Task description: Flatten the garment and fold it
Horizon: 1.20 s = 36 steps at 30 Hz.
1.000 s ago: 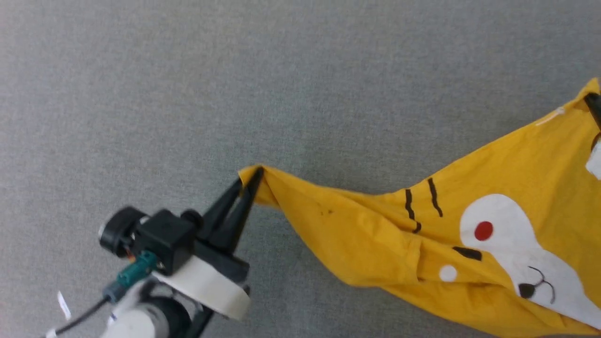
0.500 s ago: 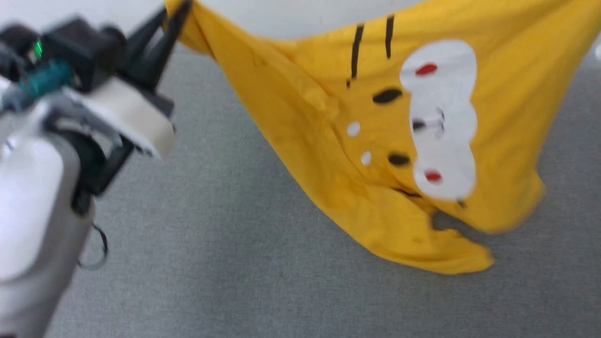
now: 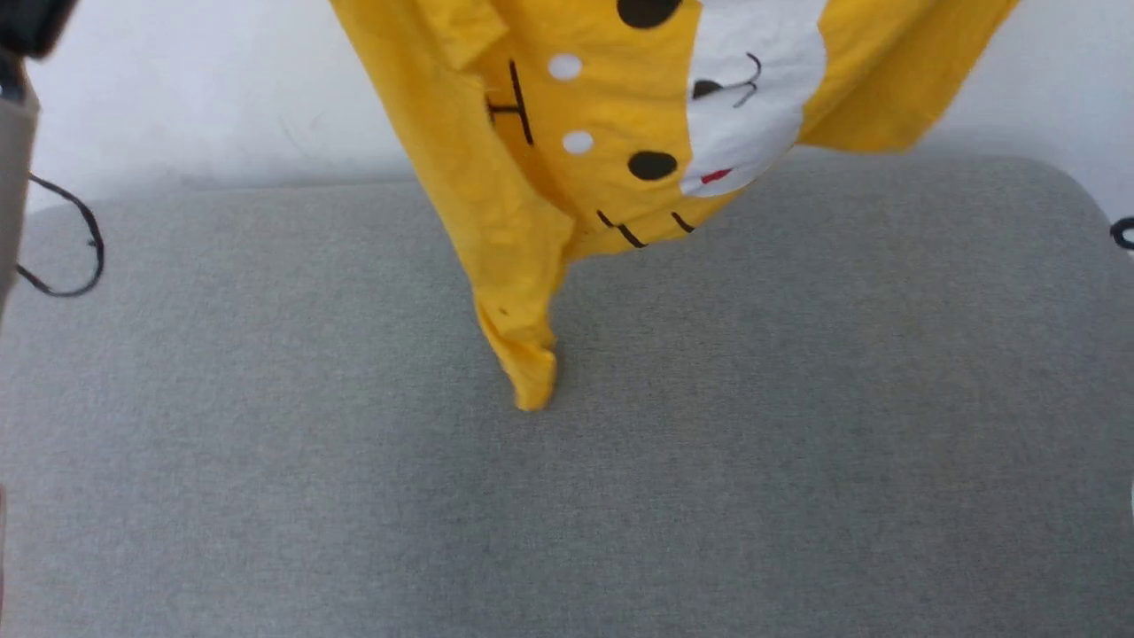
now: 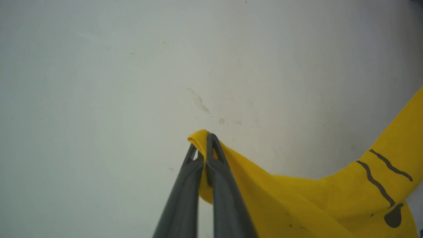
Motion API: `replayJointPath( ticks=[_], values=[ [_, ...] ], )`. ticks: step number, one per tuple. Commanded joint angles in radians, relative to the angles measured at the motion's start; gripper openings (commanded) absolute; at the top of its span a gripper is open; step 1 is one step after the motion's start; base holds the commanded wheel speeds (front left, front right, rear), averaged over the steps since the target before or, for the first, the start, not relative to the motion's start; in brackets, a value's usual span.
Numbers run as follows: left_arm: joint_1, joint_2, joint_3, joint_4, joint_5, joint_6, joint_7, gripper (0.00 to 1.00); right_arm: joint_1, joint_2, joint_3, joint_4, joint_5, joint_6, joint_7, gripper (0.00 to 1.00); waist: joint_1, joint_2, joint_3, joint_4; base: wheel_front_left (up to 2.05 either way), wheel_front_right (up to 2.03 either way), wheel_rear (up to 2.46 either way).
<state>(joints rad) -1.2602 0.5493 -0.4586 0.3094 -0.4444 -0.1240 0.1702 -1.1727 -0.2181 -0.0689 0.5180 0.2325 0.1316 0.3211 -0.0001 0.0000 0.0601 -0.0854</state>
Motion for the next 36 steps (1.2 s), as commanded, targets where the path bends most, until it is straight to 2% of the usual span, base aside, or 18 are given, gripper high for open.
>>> replayJointPath(
  ticks=[1,7,11,16,21,27,31,36],
  values=[
    [-0.03,-0.01,-0.005,0.021,-0.016,-0.006,0.006,0.0,-0.027,0.007,-0.001,0.021,-0.01,-0.001,-0.007,0.0,0.0001,0.0,-0.012,-0.016,0.0,0.0,0.0],
    [-0.096,-0.015,-0.034,0.074,-0.077,-0.007,0.021,0.0,-0.091,0.017,0.016,0.078,-0.023,-0.001,-0.004,0.0,0.0001,0.0,-0.007,-0.031,0.0,0.0,0.0],
    [-0.123,0.021,-0.073,0.078,-0.101,-0.007,0.057,0.0,-0.118,0.007,0.024,0.085,-0.01,-0.001,0.028,0.0,0.0001,0.0,0.023,-0.042,0.0,0.0,0.0],
    [-0.207,0.072,-0.095,0.054,-0.082,-0.007,0.085,0.0,-0.174,-0.012,0.003,0.063,0.008,-0.001,0.083,0.0,0.0001,0.0,0.123,-0.055,0.0,0.0,0.0],
    [-0.318,0.067,-0.094,0.044,-0.006,0.027,0.032,0.0,-0.246,0.0,-0.035,0.05,0.009,-0.001,0.087,0.0,0.0001,0.0,0.237,-0.076,0.0,0.0,0.0],
    [-0.468,0.046,-0.091,0.08,0.077,0.058,-0.062,0.0,-0.359,0.072,-0.045,0.087,0.001,-0.001,0.021,0.0,0.0001,0.0,0.368,-0.147,0.0,0.0,0.0],
    [-0.522,0.046,-0.092,0.128,0.105,0.061,-0.115,0.0,-0.4,0.115,-0.041,0.145,-0.013,-0.001,-0.053,0.0,0.0001,0.0,0.386,-0.193,0.0,0.0,0.0],
    [-0.585,0.014,-0.104,0.161,0.111,0.047,-0.16,0.0,-0.441,0.121,-0.039,0.214,-0.031,-0.001,-0.112,0.0,0.0001,0.0,0.419,-0.204,0.0,0.0,0.0]
  ],
)
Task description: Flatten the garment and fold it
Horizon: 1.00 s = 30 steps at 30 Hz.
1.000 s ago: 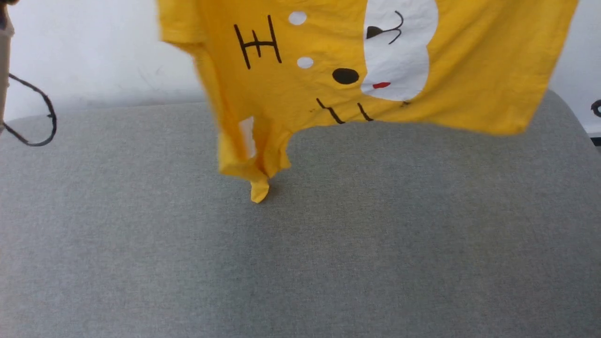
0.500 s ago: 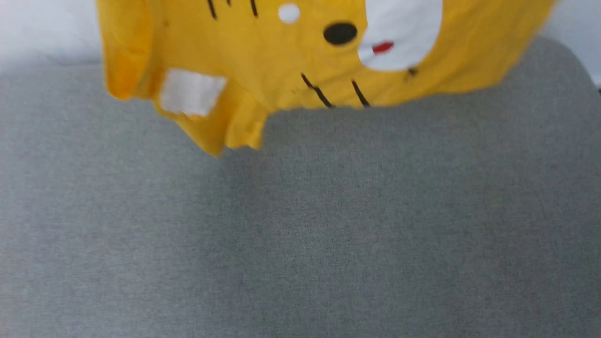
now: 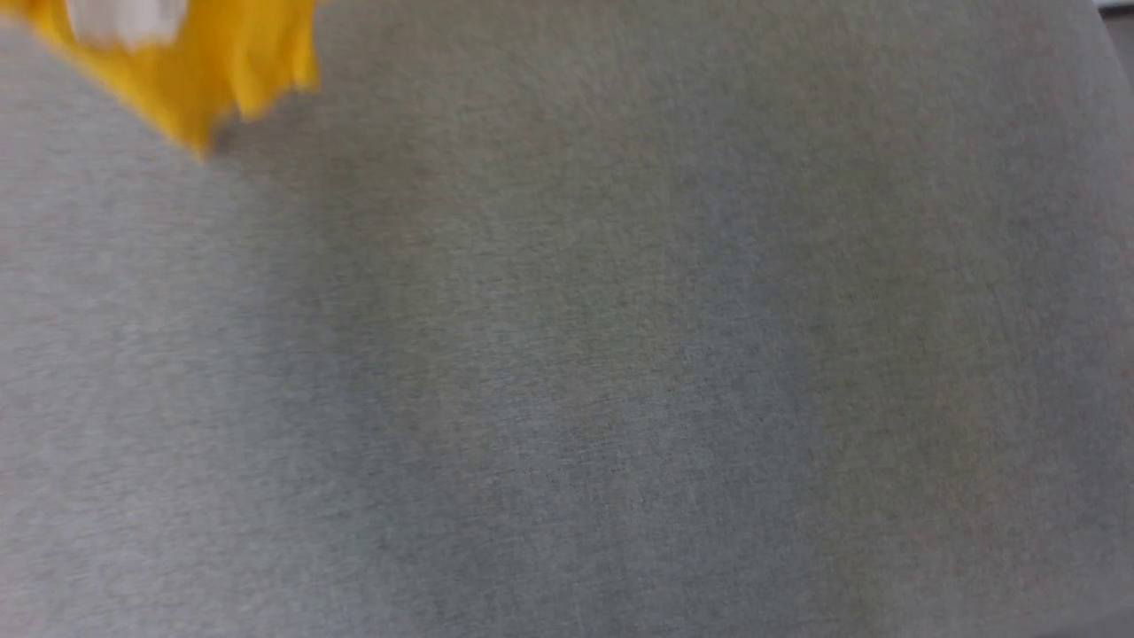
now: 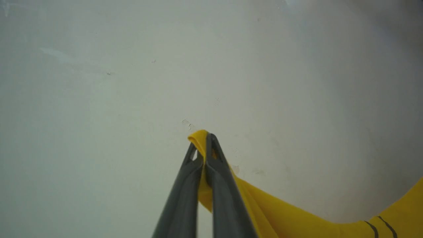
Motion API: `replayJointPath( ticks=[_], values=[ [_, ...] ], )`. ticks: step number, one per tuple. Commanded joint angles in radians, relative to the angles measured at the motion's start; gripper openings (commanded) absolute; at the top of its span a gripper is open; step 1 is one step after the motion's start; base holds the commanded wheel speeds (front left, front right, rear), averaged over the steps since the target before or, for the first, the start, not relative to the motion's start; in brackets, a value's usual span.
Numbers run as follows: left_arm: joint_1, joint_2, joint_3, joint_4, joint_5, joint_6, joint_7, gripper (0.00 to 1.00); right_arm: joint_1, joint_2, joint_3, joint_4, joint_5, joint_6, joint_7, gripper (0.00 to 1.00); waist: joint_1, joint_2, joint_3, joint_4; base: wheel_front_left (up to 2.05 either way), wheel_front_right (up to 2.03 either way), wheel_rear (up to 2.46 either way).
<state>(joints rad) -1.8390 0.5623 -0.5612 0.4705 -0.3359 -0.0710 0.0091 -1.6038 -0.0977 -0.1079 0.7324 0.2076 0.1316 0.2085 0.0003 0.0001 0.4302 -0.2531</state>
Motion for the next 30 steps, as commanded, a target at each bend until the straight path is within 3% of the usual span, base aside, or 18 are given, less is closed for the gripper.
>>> replayJointPath(
  ticks=[1,6,13,18,22,26,30],
  values=[
    [-0.02,-0.009,0.0,0.003,-0.003,-0.008,-0.007,0.0,-0.018,-0.005,-0.002,0.005,-0.006,-0.001,-0.009,0.0,-0.0003,-0.0001,0.066,-0.034,0.0,0.0,0.0],
    [-0.055,-0.04,0.006,0.005,-0.035,-0.023,-0.049,0.0,-0.034,-0.049,0.013,0.006,-0.004,-0.001,-0.076,0.0,-0.0003,-0.0001,0.181,-0.02,0.0,0.0,0.0],
    [0.016,-0.035,-0.023,-0.053,-0.104,-0.049,-0.101,0.0,0.016,-0.124,0.131,-0.027,0.096,-0.001,-0.154,0.0,-0.0003,-0.0001,0.305,0.034,0.0,0.0,0.0],
    [0.097,-0.006,-0.075,-0.168,-0.162,-0.057,-0.114,0.0,0.078,-0.204,0.237,-0.121,0.227,-0.001,-0.169,0.0,-0.0003,-0.0001,0.335,0.078,0.0,0.0,0.0],
    [0.197,0.02,-0.086,-0.302,-0.23,-0.058,-0.107,0.0,0.17,-0.295,0.308,-0.265,0.356,-0.001,-0.145,0.0,-0.0003,-0.0001,0.326,0.107,0.0,0.0,0.0],
    [0.334,0.05,-0.084,-0.457,-0.293,-0.024,-0.082,0.0,0.329,-0.396,0.309,-0.447,0.468,-0.001,-0.108,0.0,-0.0003,-0.0001,0.292,0.13,0.0,0.0,0.0],
    [0.501,0.076,-0.08,-0.613,-0.357,0.048,-0.064,0.0,0.545,-0.463,0.237,-0.612,0.532,-0.001,-0.077,0.0,-0.0003,-0.0001,0.249,0.154,0.0,0.0,0.0]
  ],
)
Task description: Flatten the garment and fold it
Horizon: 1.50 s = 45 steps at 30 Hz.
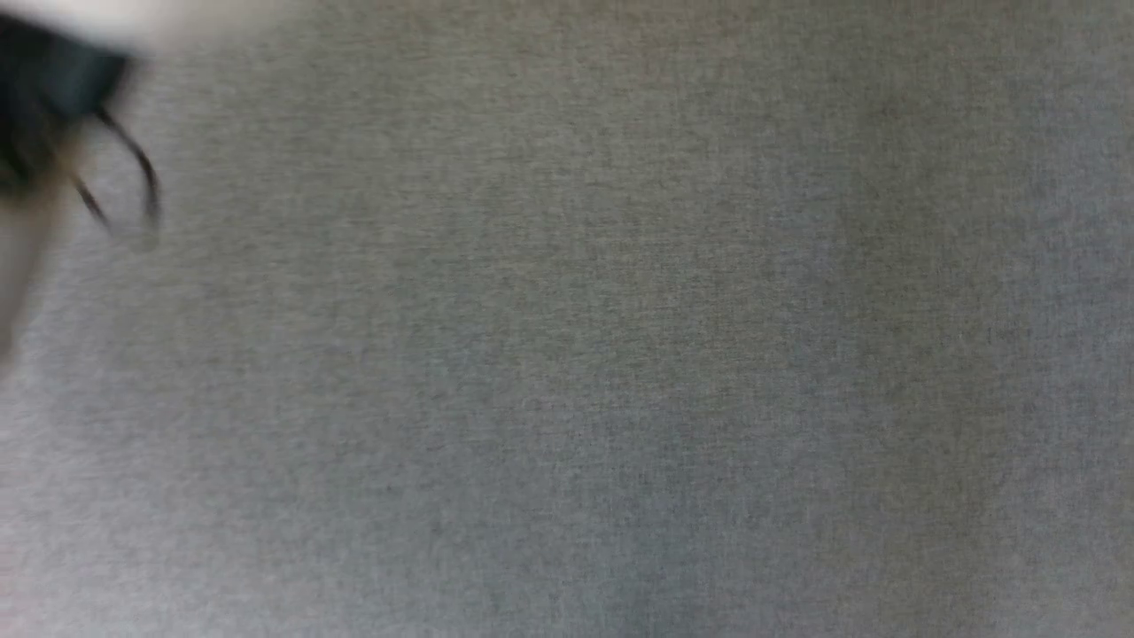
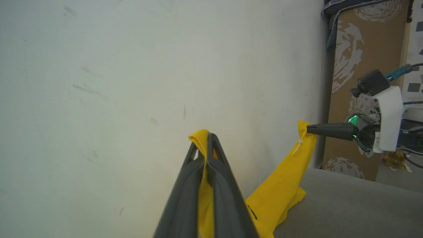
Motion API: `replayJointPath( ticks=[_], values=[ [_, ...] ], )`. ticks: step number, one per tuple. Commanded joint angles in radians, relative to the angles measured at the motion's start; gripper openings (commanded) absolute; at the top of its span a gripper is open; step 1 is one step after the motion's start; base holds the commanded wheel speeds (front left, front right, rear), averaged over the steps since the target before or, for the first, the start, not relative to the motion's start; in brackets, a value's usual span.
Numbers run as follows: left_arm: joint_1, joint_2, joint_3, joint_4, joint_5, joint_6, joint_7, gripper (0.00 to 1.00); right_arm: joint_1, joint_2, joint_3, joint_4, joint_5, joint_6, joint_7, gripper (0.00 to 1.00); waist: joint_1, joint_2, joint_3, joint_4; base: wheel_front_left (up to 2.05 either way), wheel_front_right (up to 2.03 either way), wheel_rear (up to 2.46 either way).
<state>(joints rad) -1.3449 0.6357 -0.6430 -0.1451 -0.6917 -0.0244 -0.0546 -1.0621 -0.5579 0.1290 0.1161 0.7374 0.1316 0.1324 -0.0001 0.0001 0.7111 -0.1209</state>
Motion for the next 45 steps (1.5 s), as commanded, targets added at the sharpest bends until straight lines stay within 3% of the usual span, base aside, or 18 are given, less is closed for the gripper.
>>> replayJointPath(
  ticks=[1,4,12,16,24,35,45],
  values=[
    [0.053,0.011,-0.002,-0.034,-0.014,0.019,0.003,0.0,0.064,-0.01,-0.022,-0.033,0.011,-0.001,0.008,0.0,0.0001,-0.0001,-0.045,0.027,0.0,0.0,0.0],
    [0.189,0.045,-0.009,-0.127,-0.039,0.073,0.003,0.0,0.24,-0.009,-0.094,-0.134,0.015,-0.001,0.028,0.0,0.0001,-0.0001,-0.082,0.036,0.0,0.0,0.0],
    [0.589,0.103,-0.056,-0.267,-0.133,0.19,-0.06,0.0,0.642,0.106,-0.252,-0.326,-0.021,-0.001,0.082,0.0,0.0001,-0.0001,-0.209,0.049,0.0,0.0,0.0],
    [0.779,0.111,-0.11,-0.294,-0.186,0.224,-0.088,0.0,0.815,0.178,-0.305,-0.361,-0.031,-0.001,0.136,0.0,0.0001,-0.0001,-0.279,0.045,0.0,0.0,0.0],
    [1.036,0.168,-0.237,-0.264,-0.269,0.29,-0.009,0.0,1.087,0.266,-0.372,-0.319,-0.051,-0.001,0.252,0.0,0.0001,-0.0001,-0.374,0.043,0.0,0.0,0.0],
    [1.275,0.222,-0.309,-0.188,-0.469,0.354,0.099,0.0,1.278,0.279,-0.353,-0.189,-0.089,-0.001,0.326,0.0,0.0001,-0.0001,-0.466,0.046,0.0,0.0,0.0],
    [1.395,0.251,-0.358,-0.189,-0.587,0.361,0.176,0.0,1.43,0.201,-0.266,-0.14,-0.094,-0.001,0.5,0.0,0.0001,-0.0001,-0.548,0.053,0.0,0.0,0.0]
  ],
)
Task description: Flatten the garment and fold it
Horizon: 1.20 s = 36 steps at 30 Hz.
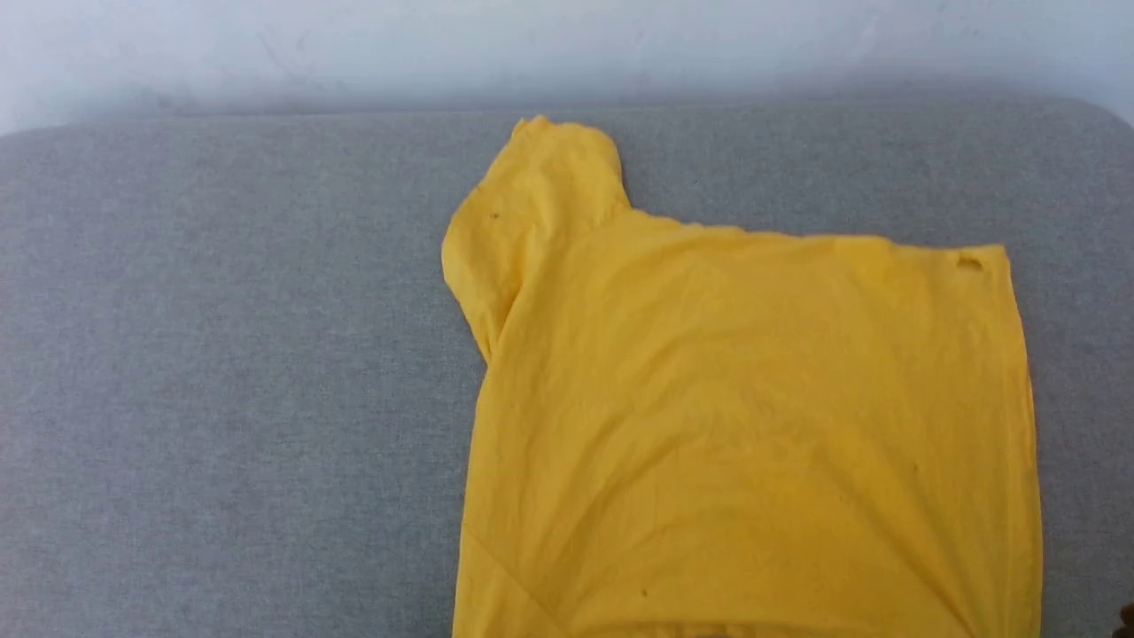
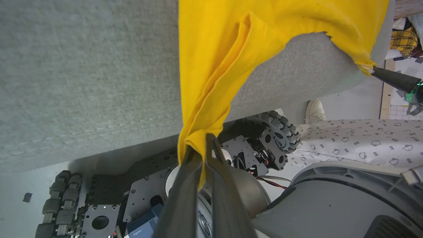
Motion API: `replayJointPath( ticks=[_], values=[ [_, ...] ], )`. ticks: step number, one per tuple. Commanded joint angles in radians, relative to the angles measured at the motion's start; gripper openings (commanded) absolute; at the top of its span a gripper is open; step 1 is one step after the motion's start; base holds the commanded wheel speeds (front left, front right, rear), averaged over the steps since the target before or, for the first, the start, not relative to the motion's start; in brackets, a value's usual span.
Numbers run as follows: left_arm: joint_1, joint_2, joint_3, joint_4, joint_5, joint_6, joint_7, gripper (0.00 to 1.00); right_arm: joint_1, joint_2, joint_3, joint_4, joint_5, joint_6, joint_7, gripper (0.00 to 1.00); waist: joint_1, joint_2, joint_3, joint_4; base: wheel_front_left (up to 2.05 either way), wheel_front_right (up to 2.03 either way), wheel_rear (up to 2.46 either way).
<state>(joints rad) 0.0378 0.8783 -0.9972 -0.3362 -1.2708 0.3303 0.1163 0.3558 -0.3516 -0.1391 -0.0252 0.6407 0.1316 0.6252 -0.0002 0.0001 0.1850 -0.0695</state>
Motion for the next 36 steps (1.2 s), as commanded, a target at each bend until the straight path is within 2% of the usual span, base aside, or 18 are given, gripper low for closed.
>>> replayJointPath(
  ticks=[1,6,10,17,24,30,36],
  values=[
    [0.021,0.011,-0.007,0.003,-0.014,0.006,0.007,0.0,0.022,-0.009,0.001,0.001,0.005,-0.001,0.018,0.0,0.0002,-0.0001,-0.028,0.001,0.0,0.0,0.0],
    [0.044,0.016,-0.006,0.002,-0.034,0.001,0.002,0.0,0.057,-0.011,-0.017,-0.006,0.021,-0.001,0.048,0.0,0.0002,-0.0001,-0.052,0.001,0.0,0.0,0.0],
    [0.044,0.037,0.023,-0.004,-0.013,0.004,-0.051,0.0,0.073,-0.013,-0.045,-0.029,0.021,-0.001,0.039,0.0,0.0002,-0.0001,-0.076,0.002,0.0,0.0,0.0],
    [-0.024,0.053,0.088,-0.05,0.103,0.007,-0.175,0.0,0.023,-0.011,-0.084,-0.09,-0.003,-0.001,-0.08,0.0,0.0002,-0.0001,-0.091,0.003,0.0,0.0,0.0],
    [-0.156,0.061,0.141,-0.106,0.252,0.049,-0.228,0.0,-0.073,-0.013,-0.126,-0.138,-0.024,-0.001,-0.195,0.0,0.0002,-0.0001,-0.036,0.005,0.0,0.0,0.0],
    [-0.277,0.043,0.18,-0.107,0.363,0.064,-0.265,0.0,-0.169,-0.016,-0.129,-0.137,-0.045,-0.001,-0.256,0.0,0.0002,-0.0001,0.037,-0.002,0.0,0.0,0.0],
    [-0.368,-0.015,0.178,-0.058,0.431,0.057,-0.281,0.0,-0.268,-0.023,-0.101,-0.088,-0.068,-0.001,-0.293,0.0,0.0002,-0.0001,0.111,-0.016,0.0,0.0,0.0]
  ],
)
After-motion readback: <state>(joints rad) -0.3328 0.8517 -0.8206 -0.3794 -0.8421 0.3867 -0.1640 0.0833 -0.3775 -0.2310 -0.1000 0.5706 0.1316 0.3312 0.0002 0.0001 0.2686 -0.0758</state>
